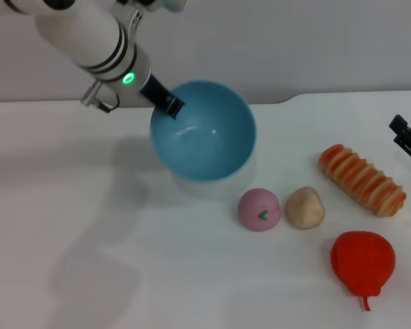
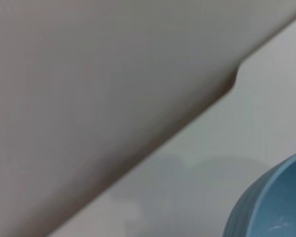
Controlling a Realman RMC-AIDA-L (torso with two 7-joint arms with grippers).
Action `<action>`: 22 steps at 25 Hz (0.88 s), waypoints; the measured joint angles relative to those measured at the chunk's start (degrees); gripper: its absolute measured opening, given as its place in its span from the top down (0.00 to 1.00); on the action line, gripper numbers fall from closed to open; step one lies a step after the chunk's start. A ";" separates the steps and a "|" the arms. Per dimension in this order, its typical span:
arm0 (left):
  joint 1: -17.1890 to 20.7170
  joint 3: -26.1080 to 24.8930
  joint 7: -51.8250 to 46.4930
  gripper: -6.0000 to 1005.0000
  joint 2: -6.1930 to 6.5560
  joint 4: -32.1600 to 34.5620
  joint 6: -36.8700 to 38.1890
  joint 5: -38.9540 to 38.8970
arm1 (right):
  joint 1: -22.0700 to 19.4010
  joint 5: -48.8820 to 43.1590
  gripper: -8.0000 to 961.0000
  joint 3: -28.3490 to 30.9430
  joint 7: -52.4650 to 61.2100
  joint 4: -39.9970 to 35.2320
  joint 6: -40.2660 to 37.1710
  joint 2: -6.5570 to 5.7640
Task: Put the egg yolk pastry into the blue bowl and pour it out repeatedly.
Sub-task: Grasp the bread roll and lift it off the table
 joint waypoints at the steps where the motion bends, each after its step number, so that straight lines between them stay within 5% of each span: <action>1: 0.06 0.00 0.00 1.00 0.00 0.53 -0.08 0.02 | -0.16 -1.74 0.28 0.06 3.01 -1.74 0.88 -0.16; 8: 0.73 -0.07 -0.04 0.99 -0.05 1.79 0.07 -0.28 | -1.21 -24.80 0.29 0.79 37.65 -19.71 9.73 -1.07; 13: 0.94 -0.15 -0.41 0.99 -0.18 1.86 0.87 -0.34 | -1.82 -45.74 0.29 4.39 65.65 -34.45 9.11 -0.78; 16: 1.30 -0.13 -1.73 0.99 -0.21 1.89 1.81 -0.39 | -0.39 -53.70 0.29 7.08 79.90 -37.69 4.65 -1.31; 22: 1.74 -0.14 -2.68 0.99 -0.22 1.87 3.13 -0.61 | 5.42 -69.61 0.30 10.54 97.31 -37.22 -2.24 -4.45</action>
